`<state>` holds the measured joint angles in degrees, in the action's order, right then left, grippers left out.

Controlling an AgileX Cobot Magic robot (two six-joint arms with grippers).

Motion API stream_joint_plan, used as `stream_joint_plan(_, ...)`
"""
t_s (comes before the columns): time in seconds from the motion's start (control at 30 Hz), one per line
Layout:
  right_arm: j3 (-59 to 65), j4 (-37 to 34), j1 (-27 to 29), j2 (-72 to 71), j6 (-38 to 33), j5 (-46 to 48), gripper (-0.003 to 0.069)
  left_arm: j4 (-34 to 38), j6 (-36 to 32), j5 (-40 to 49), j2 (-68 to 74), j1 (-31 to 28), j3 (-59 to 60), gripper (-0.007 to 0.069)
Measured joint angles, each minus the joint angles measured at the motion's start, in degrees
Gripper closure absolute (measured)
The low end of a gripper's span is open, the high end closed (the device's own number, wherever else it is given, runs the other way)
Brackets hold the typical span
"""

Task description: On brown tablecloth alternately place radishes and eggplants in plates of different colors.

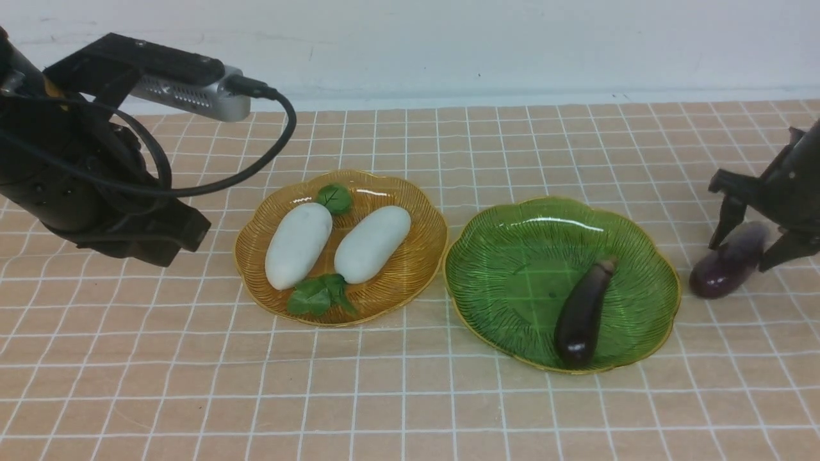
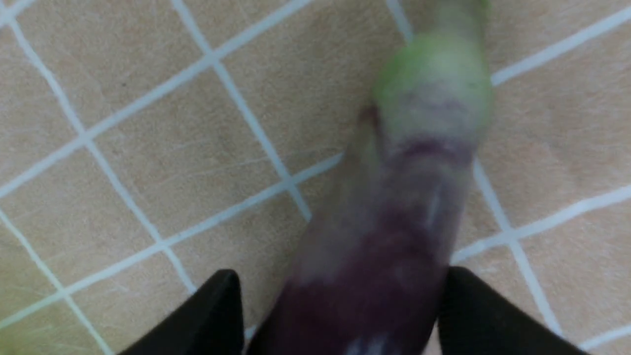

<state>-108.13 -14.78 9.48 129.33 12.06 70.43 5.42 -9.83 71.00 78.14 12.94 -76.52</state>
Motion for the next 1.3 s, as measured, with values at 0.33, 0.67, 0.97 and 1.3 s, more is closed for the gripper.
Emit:
stream_joint_plan(0.33,-3.7,-5.8,-15.5,-10.9,-8.0,0.1,0.03,0.1,0.0,0.1,0.0,0.0,0.0,0.0628)
stream_joint_plan(0.67,-3.6,1.1,-26.9,-6.3,-1.9,0.8,0.0167,0.3,0.0,0.2,0.0,0.0,0.0,0.0628)
stream_joint_plan(0.97,6.8,1.0,-26.9,-22.8,-6.1,0.8,0.0141,0.6,0.0,0.3,-0.1,0.0,0.3,0.0628)
stream_joint_plan(1.3,46.1,15.7,-26.9,-77.1,-6.1,-25.9,0.0639,2.3,-1.2,-5.4,-4.7,0.0,8.6,0.0628)
